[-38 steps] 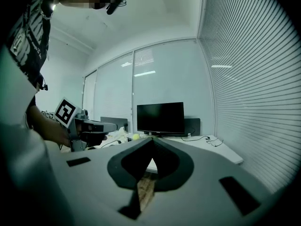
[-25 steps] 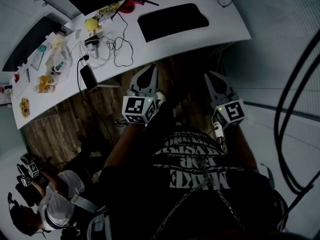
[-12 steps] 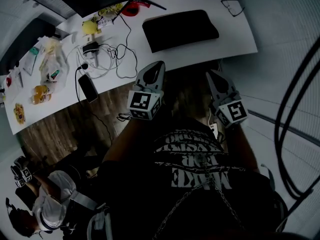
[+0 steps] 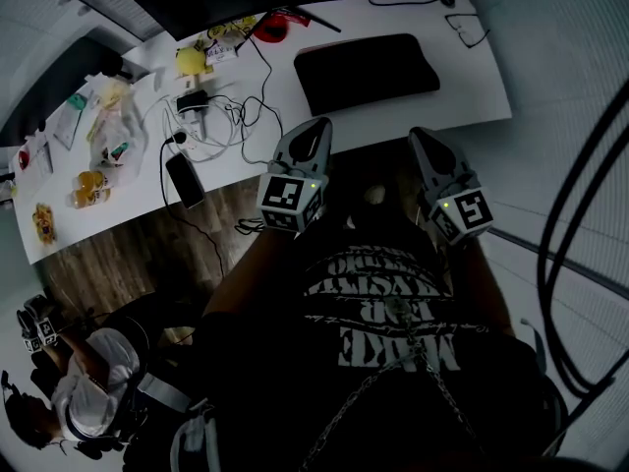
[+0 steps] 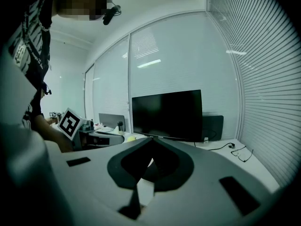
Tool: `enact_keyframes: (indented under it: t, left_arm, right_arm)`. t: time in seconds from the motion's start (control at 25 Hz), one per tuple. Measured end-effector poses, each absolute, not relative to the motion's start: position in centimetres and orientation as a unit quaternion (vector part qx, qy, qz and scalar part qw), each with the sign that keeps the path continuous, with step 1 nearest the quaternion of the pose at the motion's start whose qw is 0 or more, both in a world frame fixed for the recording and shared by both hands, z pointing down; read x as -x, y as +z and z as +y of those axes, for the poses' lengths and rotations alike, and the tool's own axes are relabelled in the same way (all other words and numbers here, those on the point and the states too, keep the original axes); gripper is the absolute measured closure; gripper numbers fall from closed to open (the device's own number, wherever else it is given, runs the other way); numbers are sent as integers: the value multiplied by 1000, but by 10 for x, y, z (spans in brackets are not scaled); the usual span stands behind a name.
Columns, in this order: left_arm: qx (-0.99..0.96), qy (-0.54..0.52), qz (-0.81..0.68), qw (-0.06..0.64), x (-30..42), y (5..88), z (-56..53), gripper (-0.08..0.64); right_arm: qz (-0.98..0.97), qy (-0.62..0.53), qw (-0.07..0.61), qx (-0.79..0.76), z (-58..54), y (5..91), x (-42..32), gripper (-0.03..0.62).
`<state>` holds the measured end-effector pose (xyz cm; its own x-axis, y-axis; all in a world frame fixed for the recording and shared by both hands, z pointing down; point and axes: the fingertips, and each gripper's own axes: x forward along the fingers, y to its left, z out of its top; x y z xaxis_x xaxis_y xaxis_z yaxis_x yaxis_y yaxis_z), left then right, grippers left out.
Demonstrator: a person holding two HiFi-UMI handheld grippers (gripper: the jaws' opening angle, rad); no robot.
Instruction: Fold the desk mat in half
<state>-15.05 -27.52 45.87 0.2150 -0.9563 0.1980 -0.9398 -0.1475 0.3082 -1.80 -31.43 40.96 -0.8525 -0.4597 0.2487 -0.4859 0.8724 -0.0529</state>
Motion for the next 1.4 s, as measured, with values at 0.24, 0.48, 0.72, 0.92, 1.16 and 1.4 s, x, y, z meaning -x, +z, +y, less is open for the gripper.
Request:
enact_keyframes:
  t: [0.24,0.48,0.72,0.92,1.16,1.4]
  left_arm:
    - [-765,-19,-622,168,145,455,-293,555]
    - [-760,7,-631,158,148,461,-329,555]
    - [-748,23,-639,177,141,479,-384,555]
    - [-760,62,-611,213,121,509,-443,555]
    - [-773,102,-570,261,97,560,-497,555]
    - [-769,143,-534,321,79,612,-518,554]
  right_arm:
    - [-961,63,107,-249,-334,408,11,592]
    - [-965,56,112,-231,-372,417,8,592]
    - [-968,62,130,-205,-432,432,8,593]
    - [-971,88,175,-138,-473,477,5,592]
    - [-945,142,275,-108,-525,559,-13,592]
    - [-906,237,327,-128,-586,630,-50,507]
